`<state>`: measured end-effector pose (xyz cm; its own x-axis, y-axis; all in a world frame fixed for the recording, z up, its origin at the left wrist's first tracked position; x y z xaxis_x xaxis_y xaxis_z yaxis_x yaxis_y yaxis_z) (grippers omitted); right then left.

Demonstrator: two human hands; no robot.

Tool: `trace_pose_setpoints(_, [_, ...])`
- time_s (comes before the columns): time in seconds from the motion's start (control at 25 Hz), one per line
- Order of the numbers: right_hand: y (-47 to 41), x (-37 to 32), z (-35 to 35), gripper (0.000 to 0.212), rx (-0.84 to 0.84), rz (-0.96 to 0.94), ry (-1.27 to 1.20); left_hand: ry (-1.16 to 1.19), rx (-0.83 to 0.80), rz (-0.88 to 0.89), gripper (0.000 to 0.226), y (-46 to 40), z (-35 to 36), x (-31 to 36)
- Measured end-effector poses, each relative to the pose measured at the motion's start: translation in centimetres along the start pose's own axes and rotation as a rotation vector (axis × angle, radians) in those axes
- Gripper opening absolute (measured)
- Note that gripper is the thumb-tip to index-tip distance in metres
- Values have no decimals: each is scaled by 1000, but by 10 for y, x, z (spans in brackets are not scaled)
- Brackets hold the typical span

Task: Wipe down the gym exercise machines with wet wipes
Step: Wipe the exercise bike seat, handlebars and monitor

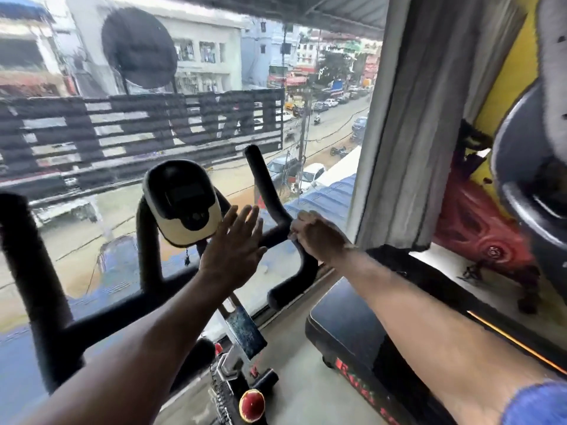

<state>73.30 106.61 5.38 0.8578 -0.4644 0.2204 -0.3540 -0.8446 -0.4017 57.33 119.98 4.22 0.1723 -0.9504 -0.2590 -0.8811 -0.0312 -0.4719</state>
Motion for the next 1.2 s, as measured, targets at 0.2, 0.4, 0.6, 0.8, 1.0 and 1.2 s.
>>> trace_pose_setpoints(0.2, [2,-8,-3,13,-185,-210,164,32,14,89,60,15,15,-5])
trace_pose_setpoints(0.4, [-2,-25,-18,22,-404,-112,251,37,-7,62,56,11,12,-1])
trace_pose_setpoints(0.6, [14,-46,-39,5,-644,-36,148,25,-24,62,61,12,12,-1])
trace_pose_setpoints(0.8, [21,-77,-56,25,-696,-77,32,26,-21,79,69,11,8,1])
trace_pose_setpoints(1.0, [36,-107,-63,19,-579,-219,-143,32,-25,72,70,10,5,2])
trace_pose_setpoints(1.2, [74,-97,-59,19,-208,-445,-140,40,-26,62,68,10,2,3])
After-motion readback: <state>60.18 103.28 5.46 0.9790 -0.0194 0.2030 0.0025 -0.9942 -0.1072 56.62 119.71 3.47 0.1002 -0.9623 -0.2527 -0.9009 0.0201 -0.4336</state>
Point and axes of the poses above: each hand's wrist, its own y-axis away from the middle knuckle, its own z-axis out of the palm, x = y × z, the point moved 3 cm from there along -y, towards the middle knuckle, and after that the axes turned 13 degrees about y, right-handed, at the moved point
